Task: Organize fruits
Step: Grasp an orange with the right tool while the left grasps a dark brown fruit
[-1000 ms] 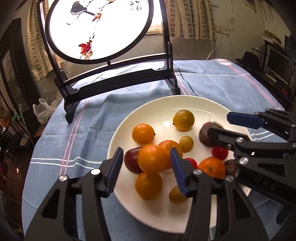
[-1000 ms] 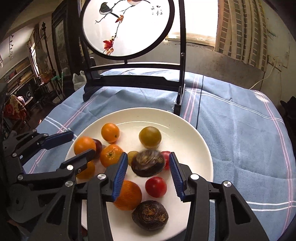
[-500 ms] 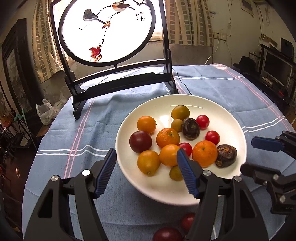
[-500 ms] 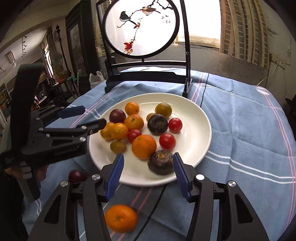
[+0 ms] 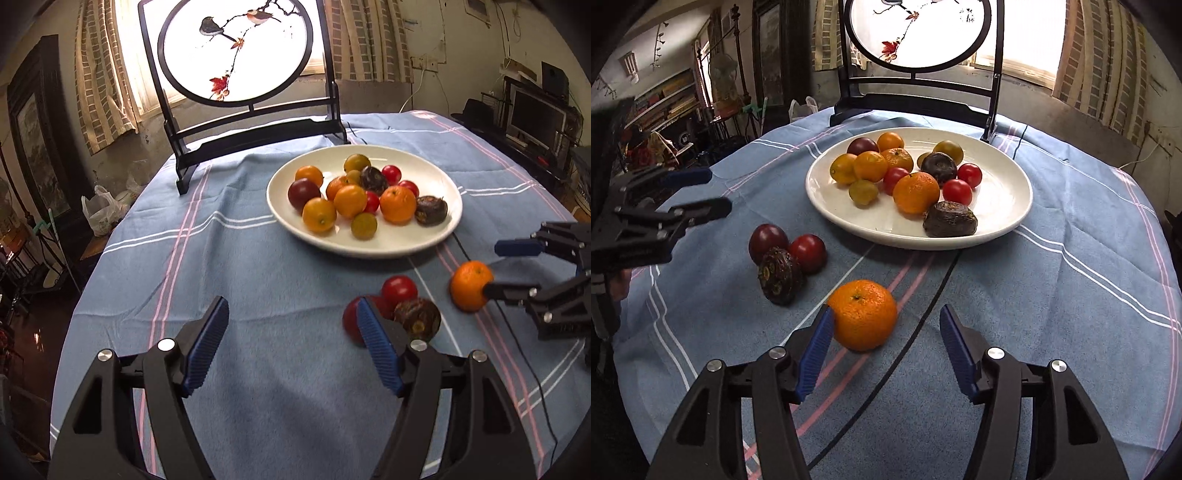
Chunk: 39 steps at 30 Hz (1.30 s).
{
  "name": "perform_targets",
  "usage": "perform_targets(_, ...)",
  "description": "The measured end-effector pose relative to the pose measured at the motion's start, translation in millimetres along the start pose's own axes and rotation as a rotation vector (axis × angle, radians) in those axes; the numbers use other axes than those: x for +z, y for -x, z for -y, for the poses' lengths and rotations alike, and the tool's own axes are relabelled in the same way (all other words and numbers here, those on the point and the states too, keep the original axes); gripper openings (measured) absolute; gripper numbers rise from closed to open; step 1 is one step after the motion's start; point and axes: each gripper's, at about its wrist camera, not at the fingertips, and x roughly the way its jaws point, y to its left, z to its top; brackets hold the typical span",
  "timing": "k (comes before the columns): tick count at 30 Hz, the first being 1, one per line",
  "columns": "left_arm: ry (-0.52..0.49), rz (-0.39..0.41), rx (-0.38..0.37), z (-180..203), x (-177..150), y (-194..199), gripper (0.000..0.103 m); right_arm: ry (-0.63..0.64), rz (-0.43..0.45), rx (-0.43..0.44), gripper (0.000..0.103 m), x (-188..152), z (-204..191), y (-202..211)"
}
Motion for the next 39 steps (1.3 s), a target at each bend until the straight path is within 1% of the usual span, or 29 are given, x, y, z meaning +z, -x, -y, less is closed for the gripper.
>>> perform_targets(2, -0.002, -0.012, -0.012, -4.0, -10.5, 3.4, 0.070, -0.010, -0.009, 0.014, 0.060, 2.3, -2.3, -2.1)
perform_targets(5, 0.006, -0.032, -0.035, -8.4, -21.1, 3.1, 0.070, 0.017, -0.029, 0.060, 0.060, -0.6, -12.4, -3.0)
perform_targets(6, 0.006, -0.036, -0.042, -8.3, -22.1, 1.7, 0.070, 0.030, -0.032, 0.054, 0.060, -0.9, -15.8, -3.5)
perform_targets(8, -0.001, -0.045, -0.052, -5.5, -21.2, -2.6, 0.070, 0.062, -0.037, 0.013, 0.060, 0.0, -19.8, -7.9)
perform_targets(10, -0.011, -0.045, -0.065, 0.1, -17.9, -5.9, 0.070, 0.055, -0.069, 0.008, 0.059, 0.7, -18.8, -17.5)
perform_targets(11, -0.021, -0.043, -0.077, 3.7, -16.7, -6.9, 0.070, 0.056, -0.077, -0.001, 0.058, 0.9, -18.3, -21.7)
perform_targets(12, -0.030, -0.042, -0.088, 7.0, -15.2, -8.4, 0.071, 0.064, -0.081, -0.001, 0.045, 0.8, -18.6, -24.9)
perform_targets(18, -0.103, -0.064, -0.104, 22.6, -10.7, -25.1, 0.071, 0.042, -0.054, 0.029, 0.044, -1.3, -13.8, -17.9)
perform_targets(19, -0.114, -0.071, -0.107, 24.1, -11.4, -26.9, 0.067, 0.042, -0.050, 0.027, 0.044, -2.1, -12.8, -16.0)
perform_targets(21, -0.124, -0.083, -0.151, 29.0, -13.5, -24.7, 0.061, 0.030, -0.044, 0.030, 0.044, -3.0, -8.9, -13.1)
perform_targets(25, -0.136, -0.067, -0.236, 51.6, -13.9, -9.0, 0.061, 0.013, -0.043, 0.030, 0.044, -4.7, -2.2, -12.5)
perform_targets(26, -0.141, -0.079, -0.254, 60.7, -13.7, -8.3, 0.061, 0.008, -0.043, 0.031, 0.044, -4.8, -0.5, -13.4)
perform_targets(27, -0.143, -0.096, -0.258, 69.3, -14.4, -10.1, 0.061, 0.004, -0.040, 0.031, 0.044, -5.1, 0.5, -13.7)
perform_targets(28, -0.142, -0.117, -0.252, 76.8, -14.4, -14.3, 0.062, -0.001, -0.039, 0.036, 0.044, -5.7, 1.2, -13.9)
perform_targets(29, -0.135, -0.139, -0.230, 83.2, -14.2, -20.7, 0.062, -0.007, -0.038, 0.042, 0.044, -6.1, 1.7, -14.1)
perform_targets(31, -0.112, -0.159, -0.165, 89.1, -12.9, -32.8, 0.062, -0.006, -0.036, 0.049, 0.044, -6.7, 0.9, -13.9)
perform_targets(34, -0.069, -0.149, -0.121, 90.8, -4.6, -39.6, 0.062, -0.001, -0.026, 0.061, 0.044, -7.0, -0.3, -11.3)
perform_targets(37, -0.037, -0.121, -0.079, 87.9, 4.6, -41.4, 0.061, -0.002, -0.018, 0.069, 0.044, -6.8, 0.4, -9.8)
perform_targets(38, -0.032, -0.115, -0.069, 86.9, 7.0, -42.0, 0.058, -0.002, -0.017, 0.069, 0.044, -6.9, 0.6, -10.0)
perform_targets(39, -0.027, -0.117, -0.077, 85.7, 8.6, -42.3, 0.045, -0.002, -0.018, 0.068, 0.044, -7.2, 0.5, -10.2)
